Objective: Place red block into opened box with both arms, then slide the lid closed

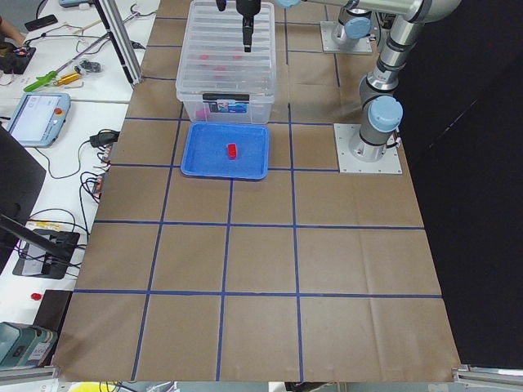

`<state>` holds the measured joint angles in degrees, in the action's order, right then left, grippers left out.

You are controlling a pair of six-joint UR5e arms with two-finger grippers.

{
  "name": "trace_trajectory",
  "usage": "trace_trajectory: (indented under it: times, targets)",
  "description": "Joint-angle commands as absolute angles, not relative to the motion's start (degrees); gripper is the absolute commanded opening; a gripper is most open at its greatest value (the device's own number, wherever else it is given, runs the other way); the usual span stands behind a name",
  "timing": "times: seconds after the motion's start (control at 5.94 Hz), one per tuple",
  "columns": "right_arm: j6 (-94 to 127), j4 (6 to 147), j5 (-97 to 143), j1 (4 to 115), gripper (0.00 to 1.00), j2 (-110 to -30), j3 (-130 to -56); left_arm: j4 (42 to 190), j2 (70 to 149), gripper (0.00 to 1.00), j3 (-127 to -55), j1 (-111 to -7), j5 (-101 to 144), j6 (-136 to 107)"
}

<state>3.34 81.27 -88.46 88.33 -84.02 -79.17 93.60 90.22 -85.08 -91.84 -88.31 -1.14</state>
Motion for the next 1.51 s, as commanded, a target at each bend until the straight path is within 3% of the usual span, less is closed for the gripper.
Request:
trace_trajectory:
  times: [0.0, 1.01, 1.35]
  targets:
    - [3.3, 81.1, -88.5, 88.3, 1.0, -84.0, -79.2, 93.6, 90.5, 0.98, -85.2, -91.8, -88.3, -1.1]
    - [3.1, 81.5, -88.2, 88.3, 1.0, -83.6, -79.5, 94.1, 90.8, 0.98, -84.8, -92.2, -88.2, -1.1]
    - [-7.3, 85.9, -88.8, 86.0, 1.0, -82.3, -80.2, 96.7, 88.6, 0.98, -85.4, -92.5, -88.3, -1.0]
